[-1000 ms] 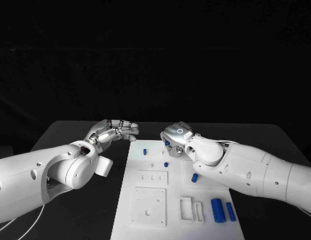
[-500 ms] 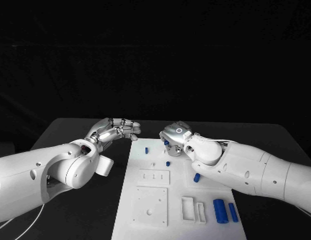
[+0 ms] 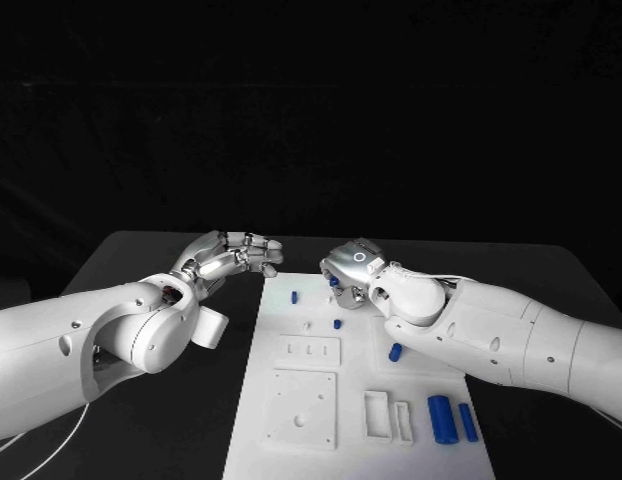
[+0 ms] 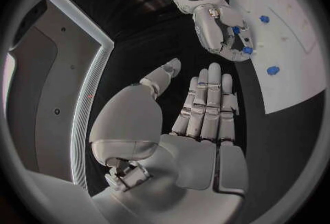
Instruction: Assemble the parts on the task board
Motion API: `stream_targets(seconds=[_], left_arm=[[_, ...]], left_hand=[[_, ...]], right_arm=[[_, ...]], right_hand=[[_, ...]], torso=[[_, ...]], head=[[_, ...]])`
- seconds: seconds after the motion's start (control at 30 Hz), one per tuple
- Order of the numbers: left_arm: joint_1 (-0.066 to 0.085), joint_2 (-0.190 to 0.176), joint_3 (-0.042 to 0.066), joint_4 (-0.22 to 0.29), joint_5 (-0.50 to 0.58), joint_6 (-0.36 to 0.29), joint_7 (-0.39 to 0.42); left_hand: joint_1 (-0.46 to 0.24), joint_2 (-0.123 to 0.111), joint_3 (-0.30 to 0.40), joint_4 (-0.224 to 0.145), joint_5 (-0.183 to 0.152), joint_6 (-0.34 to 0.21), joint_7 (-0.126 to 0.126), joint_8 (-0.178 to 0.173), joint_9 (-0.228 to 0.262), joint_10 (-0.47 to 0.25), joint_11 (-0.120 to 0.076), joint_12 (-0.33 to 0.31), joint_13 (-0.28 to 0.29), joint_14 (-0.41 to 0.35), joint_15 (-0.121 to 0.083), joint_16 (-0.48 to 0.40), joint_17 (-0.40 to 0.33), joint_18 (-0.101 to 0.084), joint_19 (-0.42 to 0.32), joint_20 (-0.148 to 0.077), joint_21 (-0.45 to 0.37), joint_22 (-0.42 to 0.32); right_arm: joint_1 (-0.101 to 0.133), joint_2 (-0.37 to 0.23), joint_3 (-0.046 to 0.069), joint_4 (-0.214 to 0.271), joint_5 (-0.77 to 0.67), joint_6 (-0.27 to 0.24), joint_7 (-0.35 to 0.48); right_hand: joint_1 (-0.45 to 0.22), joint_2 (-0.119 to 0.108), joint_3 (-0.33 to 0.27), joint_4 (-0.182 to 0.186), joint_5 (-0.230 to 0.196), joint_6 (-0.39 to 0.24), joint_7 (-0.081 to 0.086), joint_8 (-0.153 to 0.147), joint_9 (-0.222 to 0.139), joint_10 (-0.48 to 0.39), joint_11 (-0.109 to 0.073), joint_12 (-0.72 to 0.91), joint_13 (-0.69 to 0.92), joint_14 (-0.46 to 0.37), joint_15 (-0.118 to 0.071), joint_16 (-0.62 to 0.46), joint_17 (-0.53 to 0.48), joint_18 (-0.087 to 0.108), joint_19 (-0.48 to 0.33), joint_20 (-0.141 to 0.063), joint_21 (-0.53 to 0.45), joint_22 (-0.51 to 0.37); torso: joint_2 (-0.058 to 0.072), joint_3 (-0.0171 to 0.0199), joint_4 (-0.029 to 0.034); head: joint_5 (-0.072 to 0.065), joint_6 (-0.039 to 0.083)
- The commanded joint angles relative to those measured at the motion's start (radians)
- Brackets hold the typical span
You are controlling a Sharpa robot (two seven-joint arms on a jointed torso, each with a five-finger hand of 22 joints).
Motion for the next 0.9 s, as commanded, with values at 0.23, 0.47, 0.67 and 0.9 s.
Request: stream_targets(seconds=[0.23,0.47,0.67,0.9], left_arm=[[0.002,0.015,0.001,-0.013,-0.008,0.009,0.005],[0.002,0.016,0.001,-0.015,-0.007,0.008,0.006],[0.002,0.014,0.001,-0.013,-0.007,0.008,0.005],[0.002,0.013,0.001,-0.013,-0.007,0.007,0.005]], left_hand=[[0.006,-0.004,0.0,-0.008,-0.004,-0.003,0.003,-0.004,-0.001,-0.007,0.002,-0.006,-0.001,-0.005,0.004,0.003,-0.001,-0.009,0.006,-0.002,-0.005,0.002],[0.006,-0.004,0.0,-0.008,-0.004,-0.003,0.003,-0.004,-0.001,-0.008,0.003,-0.007,-0.001,-0.005,0.004,0.003,-0.001,-0.009,0.006,-0.002,-0.005,0.002],[0.006,-0.004,0.0,-0.008,-0.004,-0.003,0.003,-0.004,-0.001,-0.008,0.003,-0.007,-0.001,-0.005,0.004,0.003,-0.001,-0.009,0.006,-0.002,-0.005,0.002],[0.006,-0.004,0.0,-0.008,-0.004,-0.004,0.003,-0.004,-0.001,-0.008,0.003,-0.008,-0.001,-0.005,0.004,0.003,-0.001,-0.009,0.006,-0.002,-0.005,0.002]], right_arm=[[0.0,0.002,0.0,-0.01,0.013,0.018,0.017],[0.0,0.003,0.0,-0.01,0.023,0.024,0.024],[0.0,0.005,0.0,-0.019,0.032,0.036,0.026],[0.0,-0.001,0.0,-0.015,0.039,0.053,0.03]], right_hand=[[0.011,-0.002,0.0,0.007,0.003,0.004,0.001,0.002,0.002,0.02,0.014,0.002,0.001,-0.014,-0.007,0.004,-0.002,0.064,0.007,-0.013,0.006,0.019],[0.012,-0.006,0.001,0.01,0.003,0.002,0.002,0.001,0.001,0.018,0.015,-0.001,0.001,-0.015,-0.006,0.004,-0.004,0.064,0.005,-0.012,0.007,0.019],[0.012,-0.009,0.003,0.013,0.003,0.0,0.002,0.0,0.001,0.018,0.016,-0.002,0.0,-0.016,-0.006,0.004,-0.005,0.064,0.003,-0.012,0.007,0.019],[0.012,-0.012,0.004,0.015,0.003,-0.001,0.003,-0.001,0.001,0.016,0.017,-0.004,0.0,-0.017,-0.005,0.004,-0.007,0.064,0.001,-0.011,0.007,0.018]], torso=[[0.003,-0.0019,-0.0026],[0.002,-0.0019,-0.0011],[0.003,-0.0022,-0.0004],[0.004,-0.0028,-0.0021]], head=[[0.0,-0.004],[-0.002,-0.008],[-0.001,-0.008],[0.0,-0.009]])
